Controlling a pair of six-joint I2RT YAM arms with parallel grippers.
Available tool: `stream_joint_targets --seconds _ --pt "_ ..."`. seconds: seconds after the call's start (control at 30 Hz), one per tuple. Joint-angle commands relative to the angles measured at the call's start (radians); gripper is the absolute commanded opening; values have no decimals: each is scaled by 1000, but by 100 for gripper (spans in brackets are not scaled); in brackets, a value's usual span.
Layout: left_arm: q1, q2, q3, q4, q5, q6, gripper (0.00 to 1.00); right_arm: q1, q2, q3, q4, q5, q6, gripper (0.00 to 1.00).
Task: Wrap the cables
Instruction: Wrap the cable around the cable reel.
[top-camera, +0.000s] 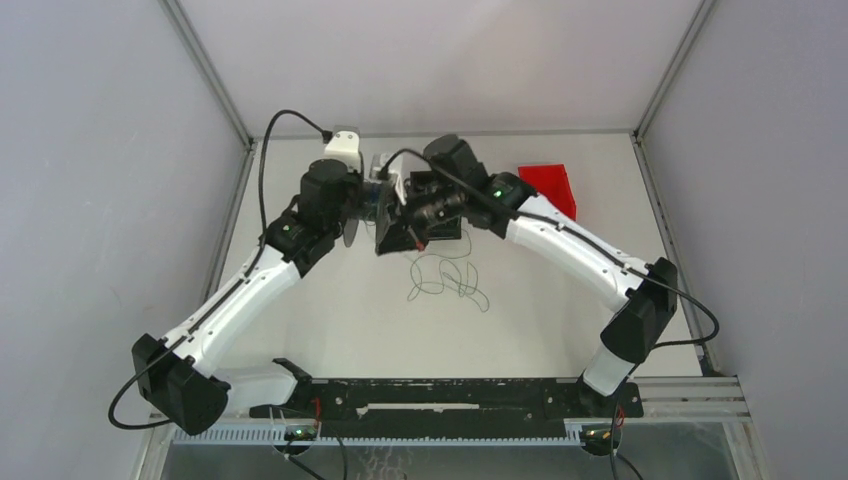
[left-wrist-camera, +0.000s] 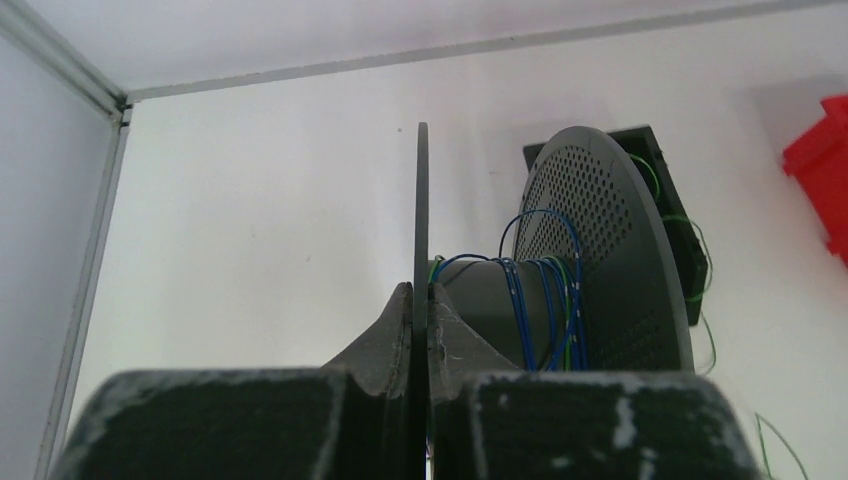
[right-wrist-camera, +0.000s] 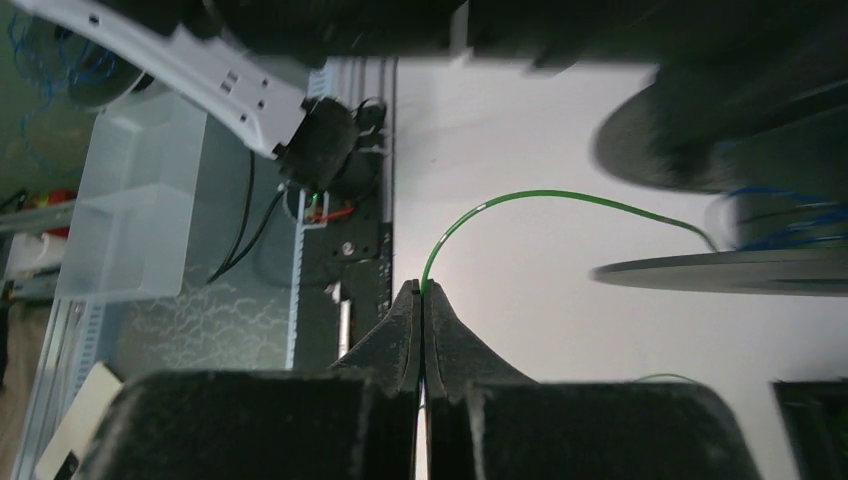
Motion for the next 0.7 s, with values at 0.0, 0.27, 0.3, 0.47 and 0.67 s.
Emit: stream_joint_targets --seconds 0.0,0.27,0.3,0.47,0.67 --pt "-33 -62 -35 125 52 64 0 -72 -9 107 -6 -10 44 0" --pt "-37 -89 -74 129 167 91 0 -218 18 166 6 28 76 0" --pt "-39 -91 -76 129 178 97 0 -231 22 174 5 43 75 0" --pt "-39 -113 -84 118 283 115 0 -313 53 201 14 88 73 0" --pt "-35 -134 -51 84 376 110 0 -408 108 197 28 81 72 0"
